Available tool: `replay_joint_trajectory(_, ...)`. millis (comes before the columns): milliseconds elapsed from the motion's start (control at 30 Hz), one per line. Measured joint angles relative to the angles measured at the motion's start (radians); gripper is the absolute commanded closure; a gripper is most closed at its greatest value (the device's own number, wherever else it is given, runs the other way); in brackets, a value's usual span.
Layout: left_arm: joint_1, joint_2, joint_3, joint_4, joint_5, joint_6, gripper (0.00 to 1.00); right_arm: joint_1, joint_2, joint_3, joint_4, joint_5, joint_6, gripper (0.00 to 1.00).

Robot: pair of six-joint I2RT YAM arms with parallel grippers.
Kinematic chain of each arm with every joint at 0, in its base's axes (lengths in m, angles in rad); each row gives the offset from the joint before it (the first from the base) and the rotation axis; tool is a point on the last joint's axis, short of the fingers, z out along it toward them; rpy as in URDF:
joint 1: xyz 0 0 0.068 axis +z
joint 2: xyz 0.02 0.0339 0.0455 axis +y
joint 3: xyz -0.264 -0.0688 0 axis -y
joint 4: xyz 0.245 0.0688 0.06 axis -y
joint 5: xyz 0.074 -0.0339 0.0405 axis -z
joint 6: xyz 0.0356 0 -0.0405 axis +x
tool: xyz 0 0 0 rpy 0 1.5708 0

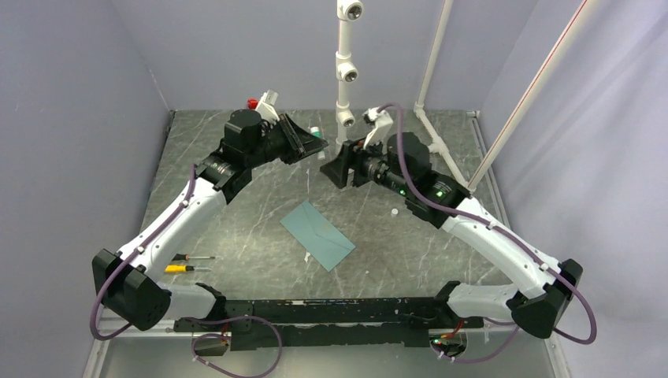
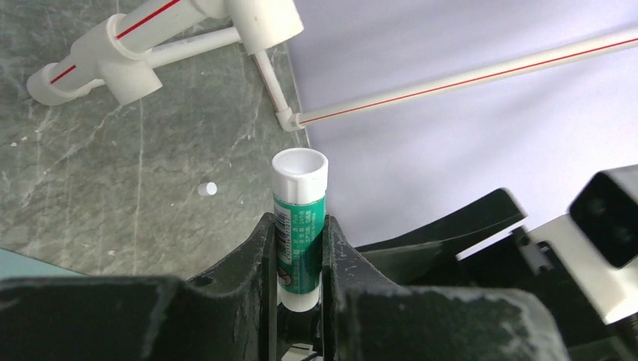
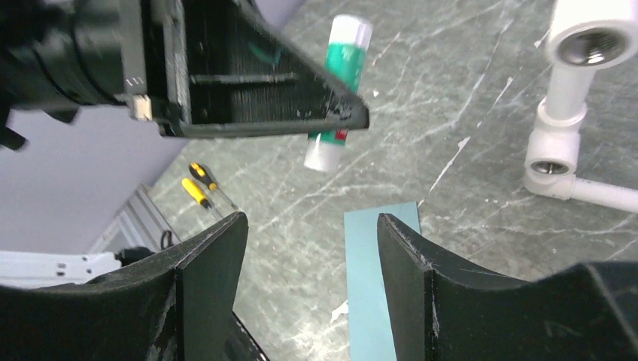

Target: Place the letter into the envelope and seal it

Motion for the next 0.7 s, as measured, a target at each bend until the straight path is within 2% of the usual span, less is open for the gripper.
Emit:
replay_joint_trajectory(133,0.000,0.000,0.020,-0.013,-0.003,-0.027,0.98,0.051,0.052,0.025,-0.030,0.045,-0.037,0.33)
replay_joint_trajectory(367,0.000,0.000,0.021,-0.038,-0.003,-0.050,0.98,0.053,0.106,0.072,-0.018,0.081,-0.056,0.40)
replay_joint_trajectory(567,0.000,-0.006,0.019,-0.041,-0.001,-0.058,0.96,0.053,0.147,0.097,0.006,0.097,-0.055,0.59)
replay_joint_trajectory(700,0.001,-0.010,0.018,-0.034,0.004,-0.061,0.93,0.053,0.177,0.111,0.016,0.095,-0.043,0.82)
